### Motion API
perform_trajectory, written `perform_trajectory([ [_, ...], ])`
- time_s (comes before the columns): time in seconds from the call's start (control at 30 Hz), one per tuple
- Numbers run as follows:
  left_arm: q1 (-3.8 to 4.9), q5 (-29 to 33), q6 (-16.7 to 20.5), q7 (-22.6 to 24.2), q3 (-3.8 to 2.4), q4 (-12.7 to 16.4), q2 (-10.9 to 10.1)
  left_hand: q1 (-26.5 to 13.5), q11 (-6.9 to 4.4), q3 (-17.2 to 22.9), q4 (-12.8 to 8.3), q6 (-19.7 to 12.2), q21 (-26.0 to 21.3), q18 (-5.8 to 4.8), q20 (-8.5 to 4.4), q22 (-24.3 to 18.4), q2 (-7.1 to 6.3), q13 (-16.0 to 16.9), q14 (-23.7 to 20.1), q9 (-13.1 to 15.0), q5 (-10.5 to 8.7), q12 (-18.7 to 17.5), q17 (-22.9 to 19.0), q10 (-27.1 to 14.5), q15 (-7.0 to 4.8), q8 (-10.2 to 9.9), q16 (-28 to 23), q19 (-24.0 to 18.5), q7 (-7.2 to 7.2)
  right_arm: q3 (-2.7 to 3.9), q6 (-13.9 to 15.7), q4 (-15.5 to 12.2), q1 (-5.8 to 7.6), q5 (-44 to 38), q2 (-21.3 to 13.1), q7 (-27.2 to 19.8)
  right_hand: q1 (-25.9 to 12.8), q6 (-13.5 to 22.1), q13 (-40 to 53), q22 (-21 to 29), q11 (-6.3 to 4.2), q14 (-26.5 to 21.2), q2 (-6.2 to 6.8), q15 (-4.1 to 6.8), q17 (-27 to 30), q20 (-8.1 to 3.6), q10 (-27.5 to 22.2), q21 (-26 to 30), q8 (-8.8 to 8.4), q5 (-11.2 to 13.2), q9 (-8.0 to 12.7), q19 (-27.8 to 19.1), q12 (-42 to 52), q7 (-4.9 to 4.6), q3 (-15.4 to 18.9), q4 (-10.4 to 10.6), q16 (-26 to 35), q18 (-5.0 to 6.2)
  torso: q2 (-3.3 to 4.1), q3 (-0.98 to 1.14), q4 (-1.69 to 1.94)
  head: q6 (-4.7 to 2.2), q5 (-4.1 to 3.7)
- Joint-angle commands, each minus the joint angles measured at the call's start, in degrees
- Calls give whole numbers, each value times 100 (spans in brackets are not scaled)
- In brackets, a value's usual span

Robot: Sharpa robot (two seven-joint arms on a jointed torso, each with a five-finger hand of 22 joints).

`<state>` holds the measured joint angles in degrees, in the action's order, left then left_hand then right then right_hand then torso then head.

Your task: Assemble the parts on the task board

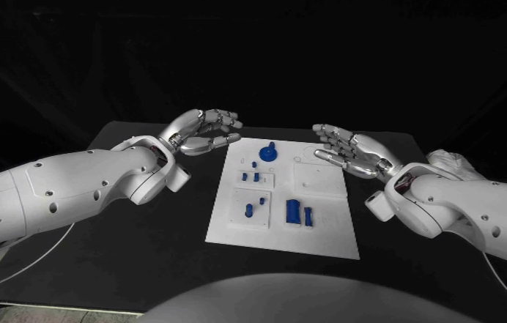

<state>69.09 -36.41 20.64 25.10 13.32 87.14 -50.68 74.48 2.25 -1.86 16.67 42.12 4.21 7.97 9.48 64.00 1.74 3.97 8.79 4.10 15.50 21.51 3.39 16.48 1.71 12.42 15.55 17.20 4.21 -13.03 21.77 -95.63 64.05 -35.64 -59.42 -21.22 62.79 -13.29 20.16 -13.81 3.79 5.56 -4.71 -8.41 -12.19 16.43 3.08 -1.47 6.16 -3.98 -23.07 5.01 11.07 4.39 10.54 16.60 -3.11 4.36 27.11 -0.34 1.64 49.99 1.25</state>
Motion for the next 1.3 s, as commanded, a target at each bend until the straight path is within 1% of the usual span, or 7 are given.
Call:
perform_trajectory([
  [0.03,2,181,-393,388,-4,6,3,-293,-533,-339,-2,-1251,-192,-225,39,-2238,-13,-206,-856,-115,-429,-1112,-309,-1156,-312,-593,-1456,-1330,-456,1,-947,37,8,1451,0,-931,119,445,-1300,1381,-621,-548,-43,271,1151,38,-332,147,-238,6,724,-501,-764,620,87,12,301,-73,0,7,9,1,-8],
  [0.2,2,201,-603,418,-4,-4,-8,-545,-978,-511,20,-2015,-375,-283,271,-5695,-175,-288,-879,-182,-885,-1615,-339,-1564,-396,-1009,-1555,-1738,-849,1,-1151,80,13,1570,16,-1045,249,591,-2016,1381,-1038,-556,-65,459,1219,-7,-308,147,-232,-42,1281,-501,-1107,908,155,13,311,85,-8,-1,3,1,-14],
  [0.43,2,209,-764,292,-4,-27,-6,-411,-933,-454,24,-1999,-389,-161,340,-5991,-182,-303,-879,-184,-723,-1669,-339,-1608,-283,-1023,-1555,-1733,-802,1,-1302,158,11,1481,79,-1012,352,626,-2016,1381,-1026,-556,-133,481,1219,-110,-308,147,-54,-94,1723,-501,-1107,813,219,11,311,293,-21,0,11,1,-19],
  [0.47,0,135,-472,227,0,-29,-14,-2567,-744,-271,-489,-2678,-421,-360,-67,-6400,-174,-397,-879,-410,-990,-2151,-339,-1648,-171,-1242,-1555,-1720,-421,0,-952,149,11,1358,67,-799,-1670,841,-2016,1381,-831,-556,56,841,1219,-541,-308,147,-616,398,1870,-501,-1107,466,-186,-486,311,29,-14,1,7,0,-19],
  [0.67,-61,377,-278,244,-92,-8,28,-3430,-648,186,-700,-2942,-421,-359,-210,-6400,-174,-397,-879,-410,-1071,-2151,-339,-1648,-171,-1242,-1555,-1720,-421,99,-710,180,-19,1525,173,-804,-2483,1329,-2016,1381,-379,-556,471,841,1219,-764,-308,147,-616,398,2307,-501,-1107,285,-331,-697,311,29,19,3,-6,-121,-27],
  [0.73,-104,546,-142,255,-156,7,58,-3747,-225,186,-781,-3046,-421,-797,-269,-6400,-174,-397,-879,-410,-1110,-2151,-339,-1648,-171,-1242,-1555,-1720,-421,168,-541,203,-41,1642,248,-807,-2781,1329,-2016,1381,-379,-556,471,841,1219,-835,-308,147,-616,398,2307,-501,-1107,225,-398,-765,311,22,42,5,-15,-206,-33],
  [1.3,-792,3244,2028,442,-1181,246,529,-5644,-225,186,-1228,-3633,-421,-797,-948,-6400,-174,-397,-879,-410,-1550,-2151,-339,-1648,-171,-1242,-1555,-1720,-421,1202,1987,535,-358,3393,1364,-853,-4570,1329,-2016,1381,-379,-556,471,841,1219,-1229,-308,147,-616,398,2307,-501,-1107,-439,-1054,-1224,311,-436,377,31,-152,-1451,-118],
])
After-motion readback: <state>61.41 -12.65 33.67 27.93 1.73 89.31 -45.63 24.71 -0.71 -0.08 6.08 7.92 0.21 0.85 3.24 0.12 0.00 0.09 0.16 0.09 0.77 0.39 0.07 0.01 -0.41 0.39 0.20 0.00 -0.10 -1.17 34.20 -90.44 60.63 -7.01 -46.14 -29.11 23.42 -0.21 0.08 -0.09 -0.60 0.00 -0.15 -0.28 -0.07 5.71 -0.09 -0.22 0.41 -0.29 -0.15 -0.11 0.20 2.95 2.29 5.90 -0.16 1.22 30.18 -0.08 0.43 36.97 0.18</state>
